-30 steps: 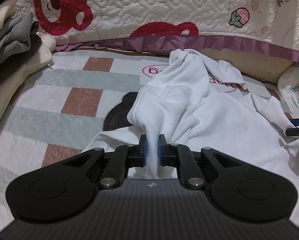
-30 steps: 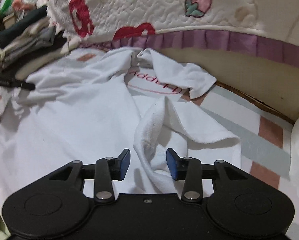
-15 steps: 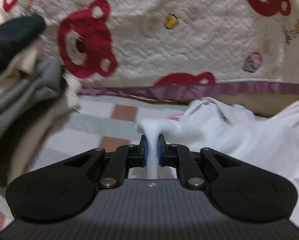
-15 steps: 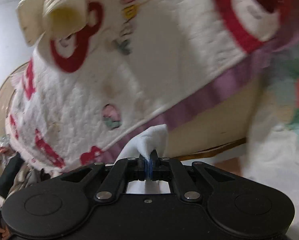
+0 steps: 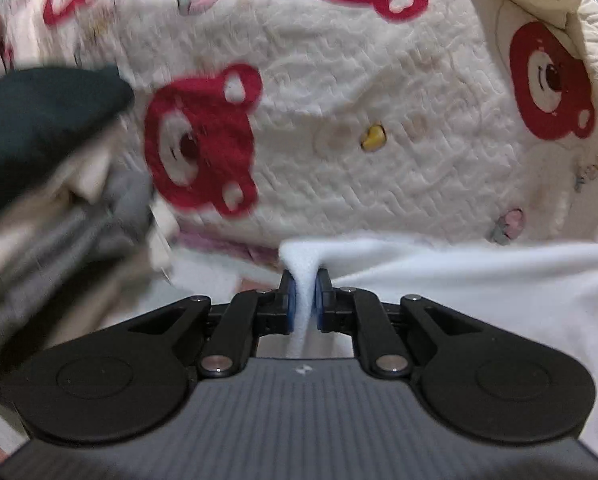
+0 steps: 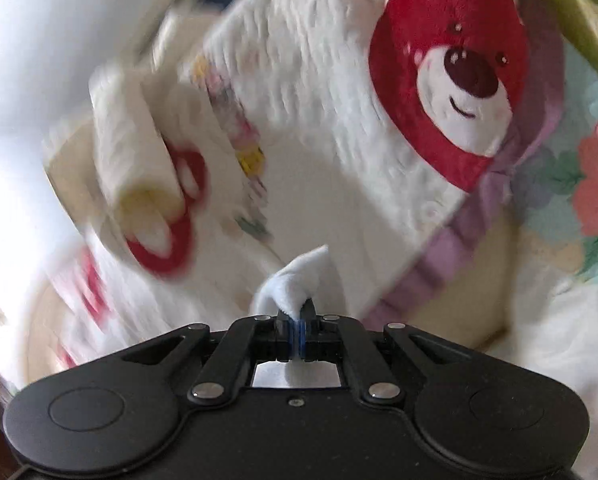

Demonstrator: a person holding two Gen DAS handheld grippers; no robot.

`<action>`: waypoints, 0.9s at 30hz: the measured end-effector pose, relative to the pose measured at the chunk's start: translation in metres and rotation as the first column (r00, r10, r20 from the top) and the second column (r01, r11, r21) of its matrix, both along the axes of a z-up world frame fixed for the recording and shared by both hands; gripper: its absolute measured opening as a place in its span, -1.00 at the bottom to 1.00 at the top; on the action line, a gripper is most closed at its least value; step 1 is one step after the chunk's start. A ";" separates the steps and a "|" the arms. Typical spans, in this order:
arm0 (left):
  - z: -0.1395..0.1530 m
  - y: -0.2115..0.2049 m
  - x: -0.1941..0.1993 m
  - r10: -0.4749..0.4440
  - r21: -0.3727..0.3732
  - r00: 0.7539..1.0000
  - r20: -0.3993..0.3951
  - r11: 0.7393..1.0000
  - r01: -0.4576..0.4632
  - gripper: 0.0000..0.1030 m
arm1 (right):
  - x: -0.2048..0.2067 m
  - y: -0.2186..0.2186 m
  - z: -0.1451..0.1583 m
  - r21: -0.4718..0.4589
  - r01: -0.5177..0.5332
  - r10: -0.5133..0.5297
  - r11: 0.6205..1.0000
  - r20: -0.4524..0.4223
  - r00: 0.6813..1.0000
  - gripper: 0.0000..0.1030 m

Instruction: Fold clothes

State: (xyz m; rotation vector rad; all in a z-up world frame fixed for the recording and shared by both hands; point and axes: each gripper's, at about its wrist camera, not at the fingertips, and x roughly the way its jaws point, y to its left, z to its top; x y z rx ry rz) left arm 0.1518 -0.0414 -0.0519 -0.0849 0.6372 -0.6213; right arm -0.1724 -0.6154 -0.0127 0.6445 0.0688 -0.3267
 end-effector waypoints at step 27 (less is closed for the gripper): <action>-0.096 -0.121 0.066 -0.214 0.451 0.950 -0.226 0.842 0.297 0.05 | -0.017 0.010 -0.099 0.074 0.005 0.018 0.997 -0.304 0.953 -0.89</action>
